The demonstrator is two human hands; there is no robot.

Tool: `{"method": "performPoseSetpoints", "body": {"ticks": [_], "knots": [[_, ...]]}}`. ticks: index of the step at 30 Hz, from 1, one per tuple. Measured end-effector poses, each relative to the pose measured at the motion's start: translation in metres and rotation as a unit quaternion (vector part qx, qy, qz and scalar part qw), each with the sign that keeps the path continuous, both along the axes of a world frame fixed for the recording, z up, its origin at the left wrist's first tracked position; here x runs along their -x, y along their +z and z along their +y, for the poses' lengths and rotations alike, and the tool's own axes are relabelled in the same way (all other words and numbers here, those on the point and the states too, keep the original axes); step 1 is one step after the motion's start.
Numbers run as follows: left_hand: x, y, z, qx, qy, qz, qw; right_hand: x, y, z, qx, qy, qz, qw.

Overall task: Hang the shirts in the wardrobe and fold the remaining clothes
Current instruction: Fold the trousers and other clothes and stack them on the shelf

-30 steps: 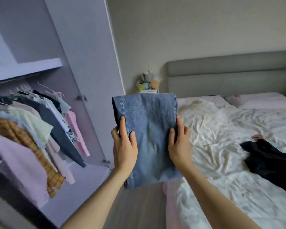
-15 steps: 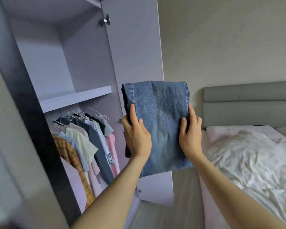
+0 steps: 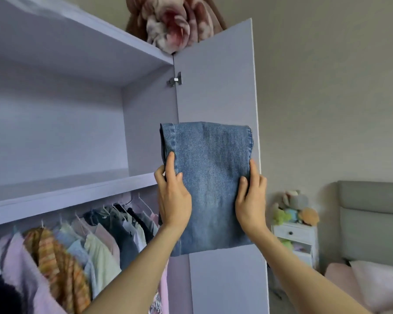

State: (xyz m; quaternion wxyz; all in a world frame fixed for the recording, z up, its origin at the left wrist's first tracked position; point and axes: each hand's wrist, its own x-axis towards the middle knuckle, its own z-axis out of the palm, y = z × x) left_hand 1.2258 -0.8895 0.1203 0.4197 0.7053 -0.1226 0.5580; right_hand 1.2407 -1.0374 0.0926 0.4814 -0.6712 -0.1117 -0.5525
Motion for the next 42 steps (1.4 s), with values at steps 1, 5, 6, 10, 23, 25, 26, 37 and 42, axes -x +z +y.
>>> {"method": "performPoseSetpoints", "body": {"ticks": [1, 5, 6, 10, 23, 25, 26, 37, 42], "knots": [[-0.013, 0.009, 0.004, 0.001, 0.005, -0.002, 1.000, -0.017, 0.011, 0.002, 0.008, 0.009, -0.008, 1.000], [-0.068, 0.040, 0.033, 0.006, 0.032, 0.002, 0.999, -0.086, 0.047, 0.027, 0.038, 0.052, -0.038, 0.997], [-0.081, 0.046, 0.042, 0.004, 0.036, 0.004, 0.999, -0.102, 0.055, 0.034, 0.039, 0.055, -0.042, 0.997], [-0.137, 0.071, 0.078, -0.012, 0.060, -0.001, 0.998, -0.171, 0.085, 0.068, 0.045, 0.076, -0.047, 0.995], [-0.395, 0.132, 0.241, 0.029, 0.128, 0.089, 0.987, -0.439, 0.167, 0.229, 0.174, 0.043, -0.050, 0.983], [-0.429, 0.131, 0.259, 0.025, 0.134, 0.119, 0.983, -0.478, 0.164, 0.247, 0.186, 0.051, -0.026, 0.981], [-0.442, 0.130, 0.266, 0.023, 0.133, 0.131, 0.982, -0.495, 0.163, 0.254, 0.192, 0.054, -0.013, 0.980], [-0.575, 0.110, 0.353, 0.070, 0.170, 0.249, 0.951, -0.650, 0.146, 0.354, 0.257, 0.152, 0.123, 0.946], [-0.614, 0.092, 0.394, -0.023, 0.272, 0.472, 0.838, -0.686, 0.132, 0.391, 0.420, 0.119, 0.172, 0.883]]}}
